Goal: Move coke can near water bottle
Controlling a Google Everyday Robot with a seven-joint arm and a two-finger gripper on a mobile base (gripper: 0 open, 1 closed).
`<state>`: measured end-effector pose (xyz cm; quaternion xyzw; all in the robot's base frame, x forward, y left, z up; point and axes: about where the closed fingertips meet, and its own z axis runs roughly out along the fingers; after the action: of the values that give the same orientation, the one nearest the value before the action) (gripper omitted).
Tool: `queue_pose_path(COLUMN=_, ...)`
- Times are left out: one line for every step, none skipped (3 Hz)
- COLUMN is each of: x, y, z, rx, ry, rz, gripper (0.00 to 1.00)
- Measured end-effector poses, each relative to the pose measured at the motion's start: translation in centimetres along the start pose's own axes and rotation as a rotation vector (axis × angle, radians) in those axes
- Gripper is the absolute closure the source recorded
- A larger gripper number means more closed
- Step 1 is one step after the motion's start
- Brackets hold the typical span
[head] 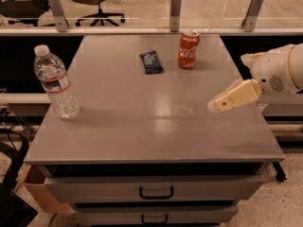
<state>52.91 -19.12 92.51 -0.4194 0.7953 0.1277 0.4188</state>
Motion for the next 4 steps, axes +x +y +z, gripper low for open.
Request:
queue_pose_path(x=-2.7, y=-2.1, z=1.6, rx=0.061, ry=-0.211, rz=0.0, gripper=0.0)
queue_pose_path(x=-4.6, y=-6.0, z=1.5, rx=0.199, ry=-0.337, rz=-0.013, gripper=0.0)
queue_pose_path(x=-5.3, y=-7.7, z=1.1, rx=0.274, ry=-0.357, rz=-0.012, gripper=0.0)
queue_pose_path(x=-5.3, y=-7.7, z=1.1, rx=0.273, ry=-0.357, rz=-0.012, gripper=0.0)
